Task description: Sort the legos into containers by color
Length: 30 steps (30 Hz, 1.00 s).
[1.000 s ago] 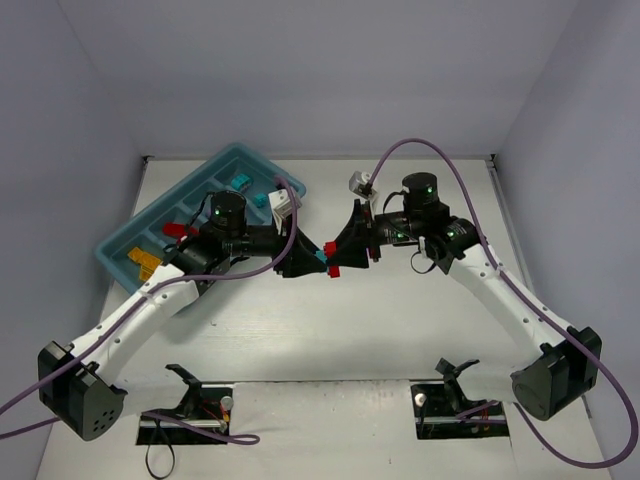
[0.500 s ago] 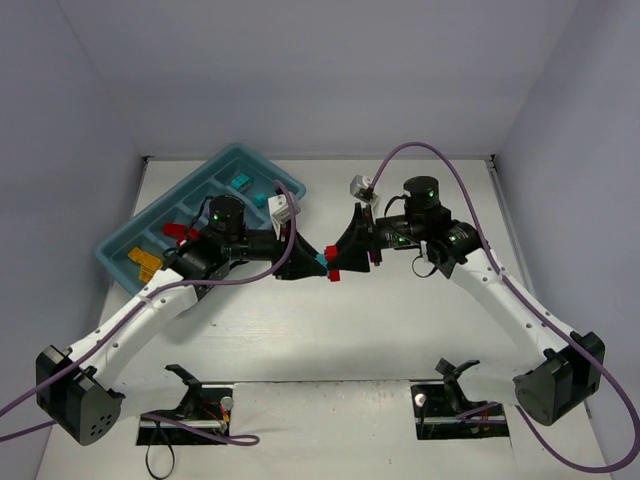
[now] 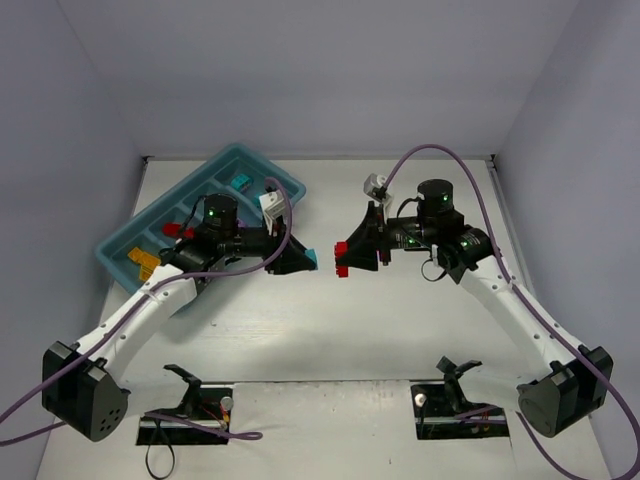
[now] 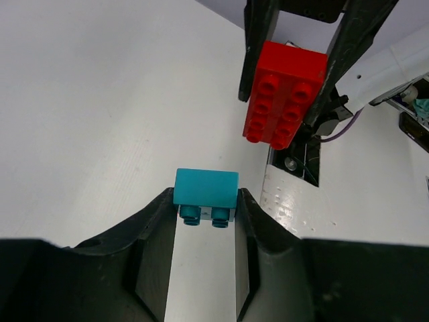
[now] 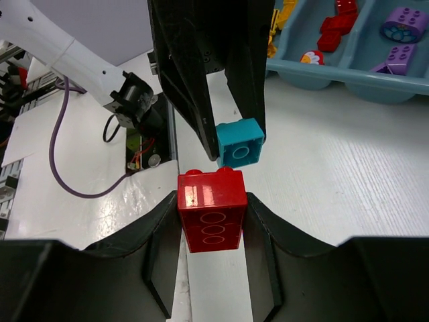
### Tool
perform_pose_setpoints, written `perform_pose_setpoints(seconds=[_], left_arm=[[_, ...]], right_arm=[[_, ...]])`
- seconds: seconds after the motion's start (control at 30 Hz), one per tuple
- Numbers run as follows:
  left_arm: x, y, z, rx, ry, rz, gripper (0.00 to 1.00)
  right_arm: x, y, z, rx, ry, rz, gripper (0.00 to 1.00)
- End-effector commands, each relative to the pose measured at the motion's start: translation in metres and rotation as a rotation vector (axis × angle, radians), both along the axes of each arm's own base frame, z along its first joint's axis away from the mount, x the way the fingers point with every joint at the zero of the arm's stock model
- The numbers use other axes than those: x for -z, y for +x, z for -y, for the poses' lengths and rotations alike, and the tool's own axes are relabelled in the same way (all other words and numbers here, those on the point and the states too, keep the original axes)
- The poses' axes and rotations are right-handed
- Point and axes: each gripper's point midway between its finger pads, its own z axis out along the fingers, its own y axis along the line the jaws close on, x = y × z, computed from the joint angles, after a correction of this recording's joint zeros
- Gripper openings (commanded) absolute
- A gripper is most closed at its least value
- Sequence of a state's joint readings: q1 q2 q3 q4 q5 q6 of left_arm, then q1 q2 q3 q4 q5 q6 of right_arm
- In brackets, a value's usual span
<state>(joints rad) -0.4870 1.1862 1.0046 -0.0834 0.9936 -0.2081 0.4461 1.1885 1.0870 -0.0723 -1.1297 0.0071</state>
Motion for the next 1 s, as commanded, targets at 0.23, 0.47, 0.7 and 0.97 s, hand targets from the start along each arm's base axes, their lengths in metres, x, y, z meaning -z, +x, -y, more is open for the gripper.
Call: perform_pose_setpoints(seconds=[0.23,0.47,0.7,0.97], left_arm=[[0.003,0.159,-0.095,-0.671,0.196,0.104,0.00],[0.016,0.262,-0.139,-0.896,0.315,0.123,0.06],[0.050,0.329,-0.147,-0.916,0.372,0.082,0.27],[0.053,0.348,-0.152,-0.934,0.362,0.074,0.57]], right_arm=[[-0.006,0.017,0.008,0.117,-0.003,0.068,0.02],[-0.001,0.019,0.010,0.144,-0.014,0.055,0.01],[-0.001,0.022,0.011,0.165,-0.019,0.050,0.01],[0.003,0.029,0.010,0.184,-0.030,0.045,0.01]])
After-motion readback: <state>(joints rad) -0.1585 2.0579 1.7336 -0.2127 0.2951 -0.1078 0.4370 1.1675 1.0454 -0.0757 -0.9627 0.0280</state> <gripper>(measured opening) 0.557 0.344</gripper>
